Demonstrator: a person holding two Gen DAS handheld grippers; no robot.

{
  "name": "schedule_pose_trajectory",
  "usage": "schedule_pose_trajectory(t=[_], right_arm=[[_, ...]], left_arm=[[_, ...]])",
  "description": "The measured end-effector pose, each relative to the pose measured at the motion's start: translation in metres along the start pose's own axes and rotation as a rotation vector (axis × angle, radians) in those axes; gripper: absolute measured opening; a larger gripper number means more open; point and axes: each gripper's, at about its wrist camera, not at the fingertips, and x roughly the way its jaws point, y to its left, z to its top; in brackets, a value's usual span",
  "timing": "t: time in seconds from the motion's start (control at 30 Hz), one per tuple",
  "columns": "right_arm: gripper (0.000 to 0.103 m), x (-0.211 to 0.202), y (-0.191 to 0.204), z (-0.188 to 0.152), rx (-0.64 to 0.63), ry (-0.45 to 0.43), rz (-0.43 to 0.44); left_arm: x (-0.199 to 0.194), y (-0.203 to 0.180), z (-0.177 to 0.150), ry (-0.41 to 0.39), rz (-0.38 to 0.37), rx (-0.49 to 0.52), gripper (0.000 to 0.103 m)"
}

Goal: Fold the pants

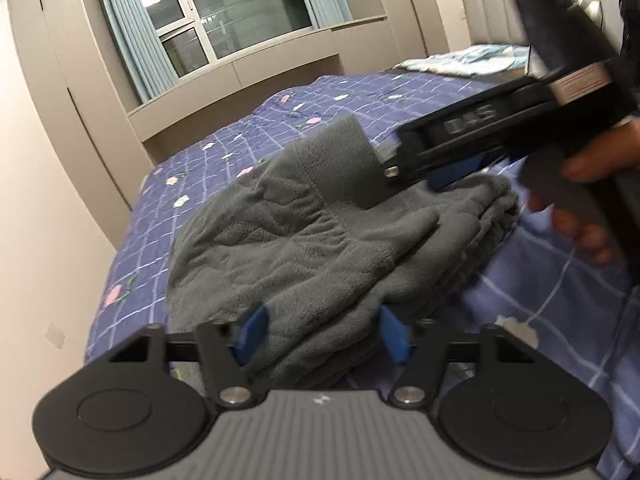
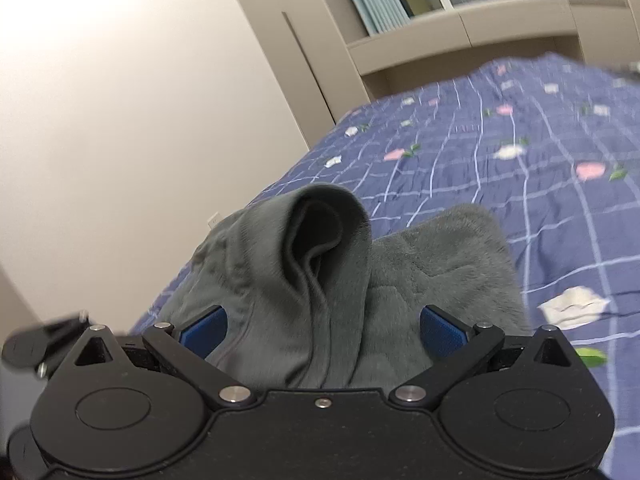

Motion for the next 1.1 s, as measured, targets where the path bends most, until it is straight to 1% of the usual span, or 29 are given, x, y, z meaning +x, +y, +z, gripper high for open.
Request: schedule_pose_trajectory(t=[0.03,0.07,0.13,0.17,0.2,0.23,0.27,0.3,0.33,0.4,0.5,0.57,0.73,0.87,0.93,0.97,1.0,1.07,1.1], right_arm=[[0.101,0.005,-0.003,0.002,0.024,0.006,0.01],[0.099,0.008,-0.003,0.003,0.039,0.007,0.023],[0.093,0.011,-0.002,0.003,0.042,0.006,0.043],[0.085,0.013,0.0,0.003,0.039,0.01,0.041],[0.071,0.015,0.002,0.003,0.034,0.012,0.038],[0.062,0.017,0.004,0.002,0.03,0.017,0.035],[0.051,0.019,0.006,0.001,0.029,0.021,0.03],[0.044,0.019,0.008,0.0,0.03,0.023,0.027],[0.039,0.019,0.008,-0.002,0.031,0.02,0.026],[0.029,0.016,0.01,-0.001,0.023,0.006,0.033],[0.022,0.01,0.01,0.005,0.0,-0.012,0.045],[0.019,0.003,0.012,0.01,-0.015,-0.028,0.055],[0.017,-0.024,0.014,0.026,-0.074,-0.092,0.053],[0.016,-0.045,0.005,0.035,-0.085,-0.13,0.019],[0.015,-0.052,-0.005,0.037,-0.082,-0.141,-0.014],[0.01,-0.053,-0.011,0.037,-0.072,-0.139,-0.035],[0.001,-0.052,-0.017,0.037,-0.059,-0.135,-0.059],[0.0,-0.052,-0.033,0.035,-0.022,-0.136,-0.12],[0.0,-0.053,-0.043,0.033,0.005,-0.133,-0.122]], left_arm=[[0.0,0.002,0.001,-0.004,-0.013,-0.011,0.053],[-0.001,0.004,0.001,-0.006,-0.028,-0.025,0.05],[-0.002,0.006,0.002,-0.007,-0.044,-0.045,0.041],[-0.002,0.006,0.002,-0.008,-0.049,-0.054,0.037],[-0.002,0.006,0.003,-0.01,-0.05,-0.06,0.031],[-0.002,0.006,0.003,-0.013,-0.046,-0.064,0.025],[-0.003,0.005,0.004,-0.016,-0.042,-0.068,0.023],[-0.004,0.005,0.005,-0.019,-0.04,-0.072,0.02],[-0.006,0.006,0.006,-0.023,-0.038,-0.077,0.018],[-0.007,0.008,0.008,-0.027,-0.036,-0.09,0.016],[-0.011,0.01,0.011,-0.037,-0.038,-0.113,0.014],[-0.017,0.012,0.015,-0.046,-0.045,-0.128,0.014],[-0.03,0.011,0.033,-0.096,-0.085,-0.137,0.014],[-0.028,-0.002,0.046,-0.116,-0.113,-0.116,0.014],[-0.018,-0.011,0.049,-0.099,-0.116,-0.109,0.014],[-0.013,-0.014,0.049,-0.087,-0.118,-0.112,0.014],[-0.006,-0.016,0.048,-0.072,-0.12,-0.119,0.014],[0.01,-0.016,0.042,-0.029,-0.148,-0.153,0.013],[0.015,-0.016,0.039,-0.015,-0.155,-0.17,0.013]])
